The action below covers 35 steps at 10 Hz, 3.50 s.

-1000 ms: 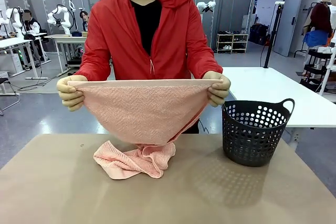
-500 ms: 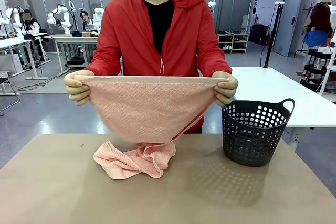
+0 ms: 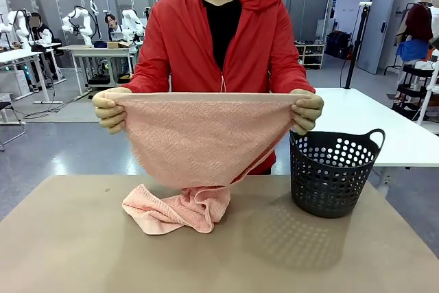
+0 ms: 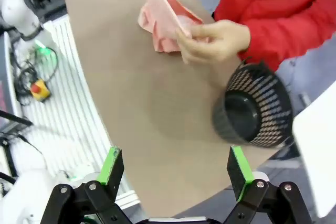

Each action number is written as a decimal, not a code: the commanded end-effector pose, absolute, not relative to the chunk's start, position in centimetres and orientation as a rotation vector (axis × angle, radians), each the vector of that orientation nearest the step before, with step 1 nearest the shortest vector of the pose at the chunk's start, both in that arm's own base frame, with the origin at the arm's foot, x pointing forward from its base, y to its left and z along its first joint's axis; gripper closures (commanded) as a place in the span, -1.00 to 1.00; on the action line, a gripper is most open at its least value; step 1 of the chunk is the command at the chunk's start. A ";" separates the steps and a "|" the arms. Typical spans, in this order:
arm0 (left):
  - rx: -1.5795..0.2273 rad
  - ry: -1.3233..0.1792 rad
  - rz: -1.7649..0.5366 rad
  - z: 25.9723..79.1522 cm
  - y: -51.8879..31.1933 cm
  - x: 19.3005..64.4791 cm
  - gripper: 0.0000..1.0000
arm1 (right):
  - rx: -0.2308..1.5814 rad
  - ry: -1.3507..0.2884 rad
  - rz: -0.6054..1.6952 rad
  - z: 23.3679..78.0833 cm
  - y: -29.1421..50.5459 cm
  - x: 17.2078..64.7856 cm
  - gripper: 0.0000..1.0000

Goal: Fold the towel.
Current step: Grab the top end of the 100 cm Hotel Towel extended by the human.

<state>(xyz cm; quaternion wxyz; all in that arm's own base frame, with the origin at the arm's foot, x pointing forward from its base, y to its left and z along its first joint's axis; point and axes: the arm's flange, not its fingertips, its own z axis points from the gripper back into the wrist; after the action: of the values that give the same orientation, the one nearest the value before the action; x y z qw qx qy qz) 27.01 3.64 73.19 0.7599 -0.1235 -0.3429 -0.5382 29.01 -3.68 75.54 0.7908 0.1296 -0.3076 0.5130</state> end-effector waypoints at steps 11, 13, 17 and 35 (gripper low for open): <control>0.307 -0.808 -1.609 72.2 -7.1 24.6 -1.00 | 0.032 -0.647 1.409 75.9 7.8 27.6 -1.00; 0.282 -0.808 -1.617 72.1 -7.0 24.6 -1.00 | 0.043 -0.650 1.436 75.7 7.7 27.7 -1.00; 0.267 -0.736 -1.542 73.5 -16.9 26.7 -1.00 | -0.098 -0.599 1.486 73.6 14.3 31.4 -1.00; 0.176 -0.526 -1.548 64.2 -25.9 38.4 1.00 | -0.145 -0.389 1.519 63.7 21.9 40.7 0.38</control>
<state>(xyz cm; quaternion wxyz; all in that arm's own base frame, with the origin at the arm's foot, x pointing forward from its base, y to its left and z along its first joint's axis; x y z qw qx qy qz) 38.77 -26.20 64.20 0.6912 0.0905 -0.2168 -0.6834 40.85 21.92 63.79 0.7062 -0.0584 -0.1635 0.6863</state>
